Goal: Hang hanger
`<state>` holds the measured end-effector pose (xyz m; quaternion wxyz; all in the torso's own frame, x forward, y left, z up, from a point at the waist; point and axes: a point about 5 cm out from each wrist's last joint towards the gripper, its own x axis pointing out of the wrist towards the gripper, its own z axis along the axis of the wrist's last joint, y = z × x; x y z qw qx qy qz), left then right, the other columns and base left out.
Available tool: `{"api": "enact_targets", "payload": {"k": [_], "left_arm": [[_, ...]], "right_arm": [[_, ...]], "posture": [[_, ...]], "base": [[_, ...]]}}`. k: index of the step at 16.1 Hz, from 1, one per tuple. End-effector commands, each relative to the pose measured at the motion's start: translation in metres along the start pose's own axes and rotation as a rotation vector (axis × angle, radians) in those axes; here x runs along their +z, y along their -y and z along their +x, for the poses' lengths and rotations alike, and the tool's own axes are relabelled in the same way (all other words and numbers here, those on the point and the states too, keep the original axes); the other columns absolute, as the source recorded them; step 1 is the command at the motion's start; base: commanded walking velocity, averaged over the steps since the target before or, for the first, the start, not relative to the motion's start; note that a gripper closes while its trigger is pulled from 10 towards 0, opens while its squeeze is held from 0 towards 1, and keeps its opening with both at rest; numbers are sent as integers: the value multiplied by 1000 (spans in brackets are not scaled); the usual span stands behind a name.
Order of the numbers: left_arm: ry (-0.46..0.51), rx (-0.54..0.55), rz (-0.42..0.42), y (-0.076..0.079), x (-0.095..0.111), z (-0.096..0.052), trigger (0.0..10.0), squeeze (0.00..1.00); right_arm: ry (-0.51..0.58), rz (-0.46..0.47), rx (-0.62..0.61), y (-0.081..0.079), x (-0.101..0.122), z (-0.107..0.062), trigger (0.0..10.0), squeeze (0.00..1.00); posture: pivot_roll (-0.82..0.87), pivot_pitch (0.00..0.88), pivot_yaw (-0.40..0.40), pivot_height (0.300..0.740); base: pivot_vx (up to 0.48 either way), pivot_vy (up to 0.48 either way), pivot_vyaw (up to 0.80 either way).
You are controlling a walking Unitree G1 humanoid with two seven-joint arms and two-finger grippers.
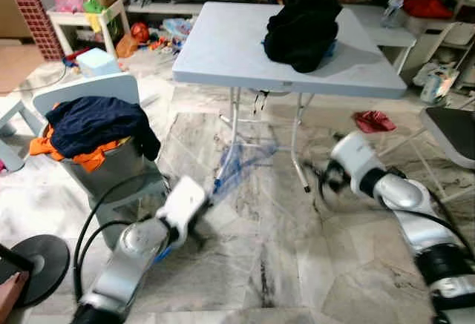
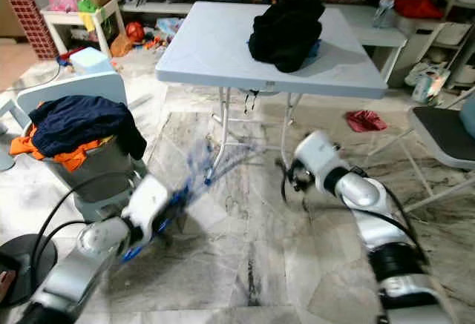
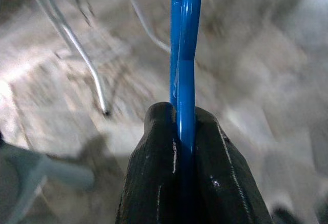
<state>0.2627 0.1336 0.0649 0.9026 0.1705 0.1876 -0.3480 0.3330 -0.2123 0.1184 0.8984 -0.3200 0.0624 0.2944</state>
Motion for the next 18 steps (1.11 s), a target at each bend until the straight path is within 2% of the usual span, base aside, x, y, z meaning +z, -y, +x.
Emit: {"api": "enact_targets", "payload": {"k": [1, 3, 5, 8, 12, 13, 14, 16, 18], "left_arm": [[-20, -97, 26, 11, -2, 0, 10000, 0], [-2, -303, 153, 26, -4, -5, 10000, 0], [23, -367, 248, 26, 0, -3, 10000, 0], [42, -413, 364, 23, 5, 2, 10000, 0], [81, -459, 431, 26, 9, 8, 10000, 0], [86, -464, 458, 28, 10, 10, 10000, 0], [90, -480, 495, 31, 9, 11, 10000, 0], [100, -484, 492, 32, 9, 13, 10000, 0], [116, -481, 504, 31, 10, 14, 10000, 0]], "right_arm": [[-14, -58, 106, -5, -3, -3, 10000, 0], [-44, -174, 374, -18, -9, -16, 10000, 0], [-53, -180, 517, -26, -9, -21, 10000, 0], [-85, -215, 652, -26, -8, -26, 10000, 0], [-91, -201, 714, -26, -5, -24, 10000, 0], [-102, -191, 758, -30, -7, -25, 2588, 0], [-117, -189, 798, -31, -8, -27, 0, 0], [-156, -204, 859, -32, -11, -31, 0, 0], [-211, -239, 847, -27, -14, -29, 0, 0]], "posture": [[-85, 0, -33, 740], [-92, 0, -33, 740], [-96, 0, -31, 740], [-108, 0, -18, 740], [-116, 0, -15, 740], [-114, 0, -16, 740], [-115, 0, -16, 740], [-115, 0, -16, 740], [-119, 0, -7, 740]], "base": [[0, 0, 0], [0, 0, 0], [0, 0, 0], [0, 0, 0], [0, 0, 0], [0, 0, 0], [0, 0, 0], [0, 0, 0], [0, 0, 0]]}}
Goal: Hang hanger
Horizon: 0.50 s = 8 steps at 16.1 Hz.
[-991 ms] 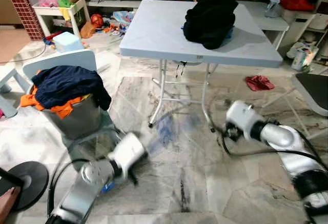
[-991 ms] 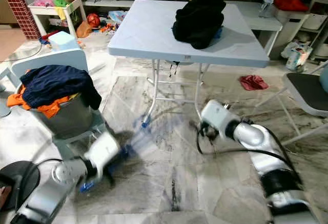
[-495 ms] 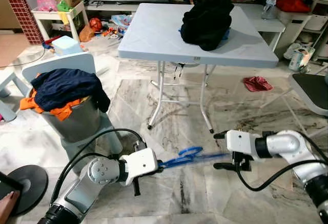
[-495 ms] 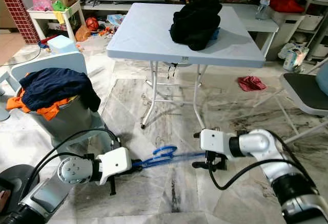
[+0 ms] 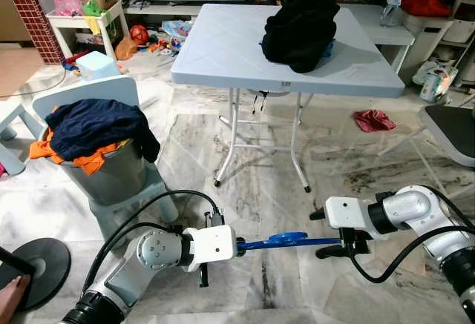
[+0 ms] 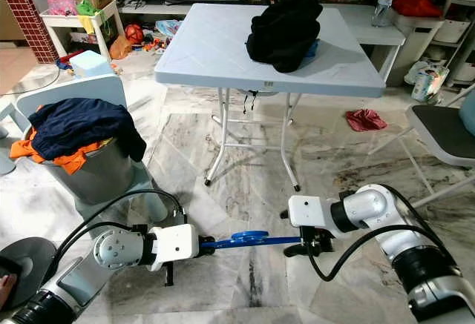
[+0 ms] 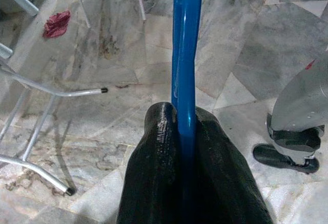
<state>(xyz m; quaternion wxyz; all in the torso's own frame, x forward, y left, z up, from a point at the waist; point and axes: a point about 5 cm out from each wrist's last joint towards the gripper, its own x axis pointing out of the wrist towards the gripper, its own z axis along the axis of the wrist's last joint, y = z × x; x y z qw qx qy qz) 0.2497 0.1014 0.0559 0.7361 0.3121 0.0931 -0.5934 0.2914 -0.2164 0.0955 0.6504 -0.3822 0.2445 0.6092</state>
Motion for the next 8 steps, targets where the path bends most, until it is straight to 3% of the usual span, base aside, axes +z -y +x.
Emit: {"api": "enact_targets", "payload": {"k": [1, 3, 8], "left_arm": [[16, 7, 31, -7, 5, 0, 10000, 0], [21, 22, 42, -10, 5, 3, 10000, 0], [29, 27, 49, -10, 5, 5, 10000, 0]], "right_arm": [[-43, -16, 4, 5, 0, -6, 0, 0], [-104, -10, 28, 2, -8, -7, 0, 0], [-96, 4, 36, 0, -6, -1, 0, 0]], "posture": [[-119, 0, -7, 740], [-121, 0, -2, 740], [-124, 0, 4, 740]], "base": [[0, 0, 0], [0, 0, 0], [0, 0, 0]]}}
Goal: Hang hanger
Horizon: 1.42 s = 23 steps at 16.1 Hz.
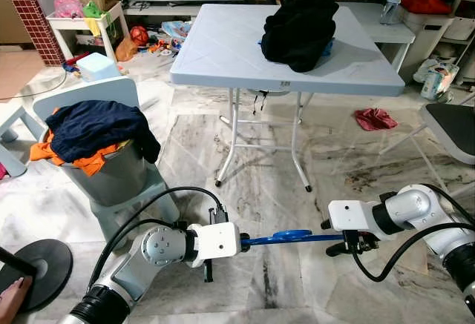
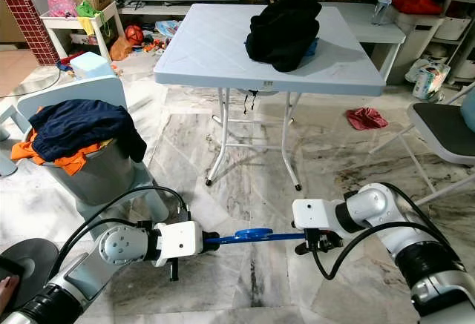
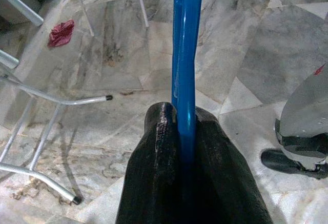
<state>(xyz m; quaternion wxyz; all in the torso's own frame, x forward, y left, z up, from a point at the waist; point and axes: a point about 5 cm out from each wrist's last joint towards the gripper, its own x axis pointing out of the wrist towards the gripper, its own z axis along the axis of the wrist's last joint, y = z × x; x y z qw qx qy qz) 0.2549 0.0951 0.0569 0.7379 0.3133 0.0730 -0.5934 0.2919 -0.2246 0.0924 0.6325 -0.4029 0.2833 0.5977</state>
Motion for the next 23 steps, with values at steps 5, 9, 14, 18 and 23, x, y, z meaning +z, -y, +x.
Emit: {"api": "enact_targets", "payload": {"k": [5, 9, 14, 18, 23], "left_arm": [[2, 22, 31, -8, 1, 1, 10000, 0], [0, 34, 33, -7, -1, 1, 10000, 0], [0, 50, 35, -9, -2, 2, 10000, 0], [3, 86, -3, -11, -4, 2, 10000, 678], [97, 227, -29, -16, 13, -23, 10000, 1000]], "right_arm": [[1, -2, 8, 1, 3, 2, 0, 0], [20, 17, -5, 2, 6, 3, 0, 0], [49, 39, -5, -1, 8, 7, 0, 0], [42, 44, -15, 1, 6, 7, 0, 0], [21, 14, -91, 8, 6, 2, 0, 0]], "posture": [[-123, 0, -1, 740], [-123, 0, -1, 740], [-117, 0, -7, 740], [-112, 0, -13, 740], [-110, 0, -11, 740]], "base": [[0, 0, 0], [0, 0, 0], [0, 0, 0], [0, 0, 0], [0, 0, 0]]}}
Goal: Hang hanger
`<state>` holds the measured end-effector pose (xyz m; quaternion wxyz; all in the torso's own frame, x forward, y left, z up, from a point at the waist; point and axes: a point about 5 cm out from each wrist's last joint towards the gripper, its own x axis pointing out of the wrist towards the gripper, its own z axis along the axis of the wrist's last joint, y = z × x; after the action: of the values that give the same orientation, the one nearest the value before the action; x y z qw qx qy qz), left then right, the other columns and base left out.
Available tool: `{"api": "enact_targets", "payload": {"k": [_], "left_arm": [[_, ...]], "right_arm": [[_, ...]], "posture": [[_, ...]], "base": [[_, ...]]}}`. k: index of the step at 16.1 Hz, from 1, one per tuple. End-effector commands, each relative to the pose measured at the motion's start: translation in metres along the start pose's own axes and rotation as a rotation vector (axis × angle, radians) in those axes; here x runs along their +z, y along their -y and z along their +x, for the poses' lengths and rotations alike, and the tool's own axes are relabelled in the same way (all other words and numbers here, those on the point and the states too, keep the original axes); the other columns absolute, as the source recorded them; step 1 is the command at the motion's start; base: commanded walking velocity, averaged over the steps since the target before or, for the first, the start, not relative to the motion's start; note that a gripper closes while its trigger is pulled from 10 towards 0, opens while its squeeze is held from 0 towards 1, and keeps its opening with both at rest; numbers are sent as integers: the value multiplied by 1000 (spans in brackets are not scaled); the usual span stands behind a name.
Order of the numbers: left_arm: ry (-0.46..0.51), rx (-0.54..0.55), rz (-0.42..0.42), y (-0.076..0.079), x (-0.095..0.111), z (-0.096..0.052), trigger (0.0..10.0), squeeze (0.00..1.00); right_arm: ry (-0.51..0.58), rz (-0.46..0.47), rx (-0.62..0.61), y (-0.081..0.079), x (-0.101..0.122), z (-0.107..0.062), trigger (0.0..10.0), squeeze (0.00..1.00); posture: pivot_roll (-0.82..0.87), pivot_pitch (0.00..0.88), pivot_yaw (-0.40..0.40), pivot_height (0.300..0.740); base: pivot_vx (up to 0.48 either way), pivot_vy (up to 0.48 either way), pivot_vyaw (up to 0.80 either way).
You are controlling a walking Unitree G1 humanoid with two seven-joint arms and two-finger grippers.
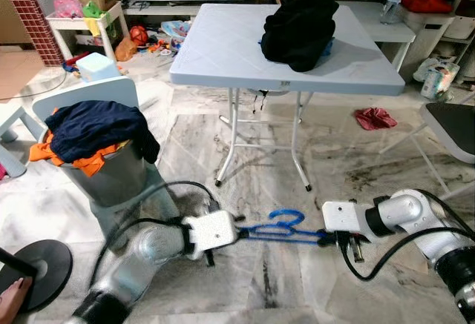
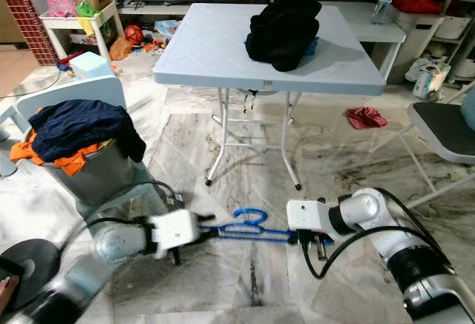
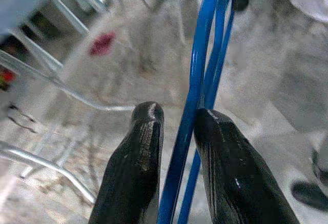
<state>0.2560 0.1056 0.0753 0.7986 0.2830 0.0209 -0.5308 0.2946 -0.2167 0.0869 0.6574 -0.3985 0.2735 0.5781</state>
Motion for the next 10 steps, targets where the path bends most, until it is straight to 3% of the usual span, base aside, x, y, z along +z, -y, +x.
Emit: {"api": "enact_targets", "payload": {"k": [1, 3, 6, 9, 10], "left_arm": [[9, 33, 8, -6, 5, -9, 10000, 1000], [-17, 37, -19, -1, 1, -26, 10000, 1000], [9, 74, -87, 3, 3, -32, 10000, 1000], [21, 242, -190, 3, 3, -37, 10000, 1000], [25, 353, -222, 0, 1, -37, 10000, 1000]], "right_arm": [[-4, -12, -42, 8, 1, -7, 0, 0], [-64, -38, -108, 14, -3, -3, 0, 0], [-67, -25, -204, 22, 0, 1, 0, 0], [-60, 98, -376, 31, -6, 4, 0, 0], [-28, 232, -523, 39, -9, 4, 0, 0]], "posture": [[-104, 0, -16, 740], [-90, 0, -27, 740], [-77, 0, -36, 740], [-73, 0, -33, 740], [-76, 0, -31, 740]], "base": [[0, 0, 0], [0, 0, 0], [0, 0, 0], [0, 0, 0], [0, 0, 0]]}}
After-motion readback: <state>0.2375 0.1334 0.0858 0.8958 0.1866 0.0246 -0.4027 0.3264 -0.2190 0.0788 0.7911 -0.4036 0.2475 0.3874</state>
